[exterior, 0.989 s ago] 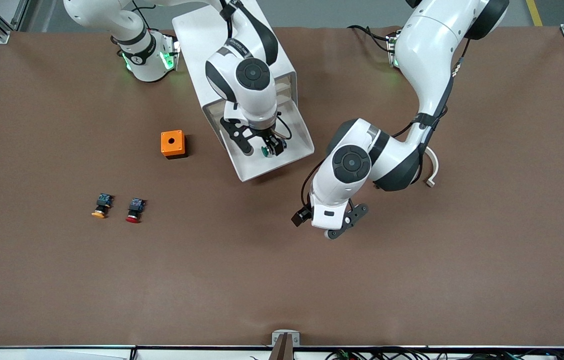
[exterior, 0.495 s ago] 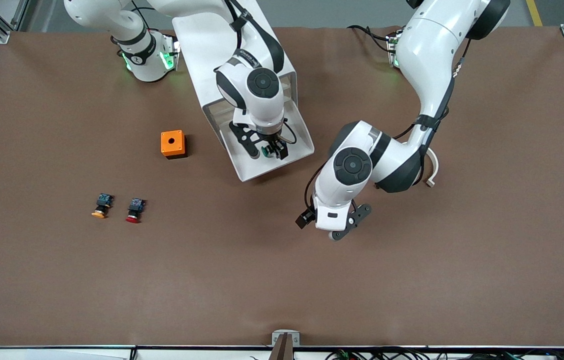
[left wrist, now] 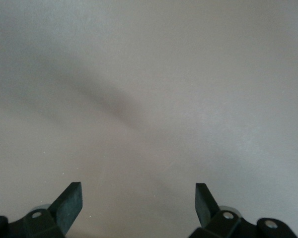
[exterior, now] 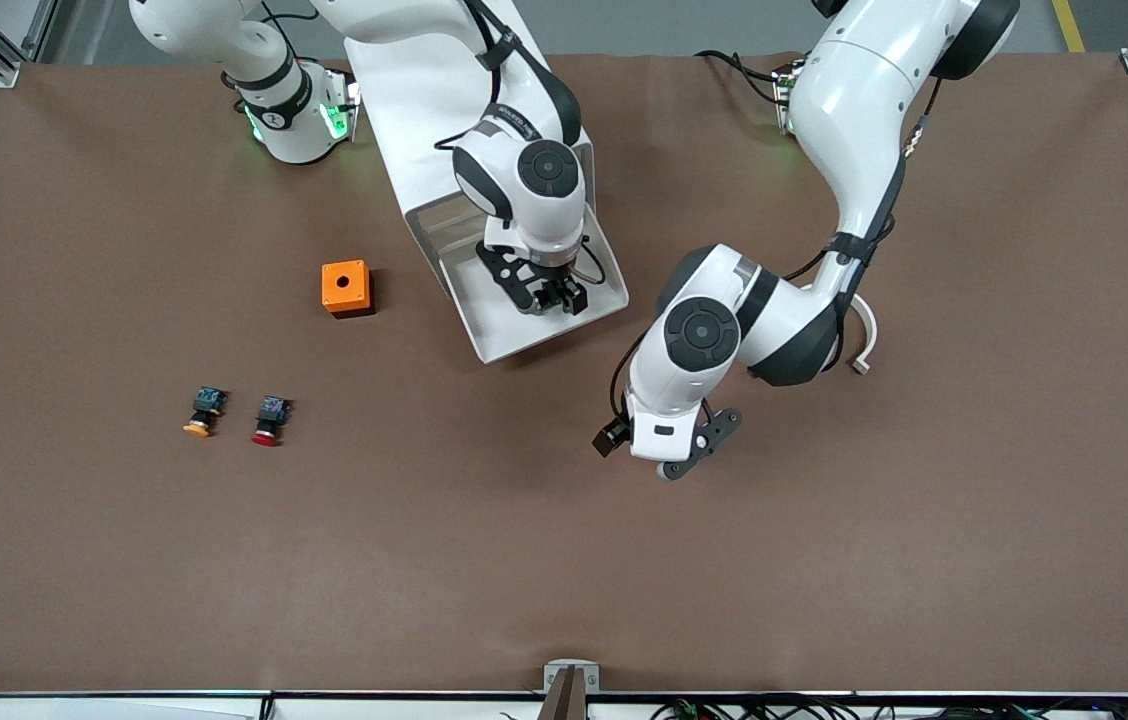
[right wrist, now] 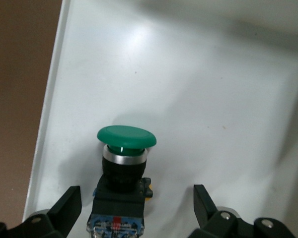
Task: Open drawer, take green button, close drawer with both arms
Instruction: 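Grasp the green push button in the drawer with the right gripper, then carry the green button beside the red button while the left gripper pushes drawer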
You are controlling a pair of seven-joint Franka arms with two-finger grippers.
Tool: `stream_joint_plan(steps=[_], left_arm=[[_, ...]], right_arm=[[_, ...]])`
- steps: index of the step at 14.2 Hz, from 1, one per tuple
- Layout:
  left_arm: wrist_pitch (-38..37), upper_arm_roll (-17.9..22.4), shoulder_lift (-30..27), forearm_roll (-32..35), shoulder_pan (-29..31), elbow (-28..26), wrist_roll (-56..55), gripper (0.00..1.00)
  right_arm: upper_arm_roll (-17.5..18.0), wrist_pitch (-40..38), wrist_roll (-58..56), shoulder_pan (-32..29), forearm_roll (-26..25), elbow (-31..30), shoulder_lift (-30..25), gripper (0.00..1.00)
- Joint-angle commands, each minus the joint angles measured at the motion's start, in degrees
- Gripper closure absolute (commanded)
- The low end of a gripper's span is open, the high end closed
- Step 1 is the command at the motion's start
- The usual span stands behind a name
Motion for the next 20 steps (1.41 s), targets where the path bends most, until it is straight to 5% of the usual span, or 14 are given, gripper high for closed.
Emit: stream_joint_plan(steps=[1, 3, 9, 13, 16, 20], left_arm=[[1.0, -0.3, 0.0, 1.7, -0.3, -0.6, -0.4, 0.0], [1.0, -0.2, 0.2, 1.7, -0.4, -0.6, -0.2, 0.0], [0.9, -0.2, 0.2, 1.6, -0.3, -1.2, -0.9, 0.0], [0.8, -0.2, 0.1, 1.6, -0.2, -2.1, -0.9, 0.0], [0.8, -0.2, 0.2, 1.6, -0.2, -2.9, -0.3, 0.0], [0.9, -0.4, 0.2, 1.6, -1.7, -6.0, -0.3, 0.0]], right_arm=[[-0.6, 0.0, 1.8, 1.1, -0.8, 1.6, 1.3, 0.05], [-0.6, -0.1, 1.5, 1.1, -0.8, 1.7, 1.3, 0.2], [-0.8, -1.0, 1.5, 0.2, -0.6, 3.1, 1.0, 0.94], [-1.6, -6.4, -0.8, -1.2, -0.9, 6.0, 0.2, 1.0], [-1.7, -15.1, -11.2, -5.9, -0.9, 8.5, -3.1, 1.0], [-2.1, -15.1, -29.5, -14.3, -2.2, 8.5, -4.3, 1.0]])
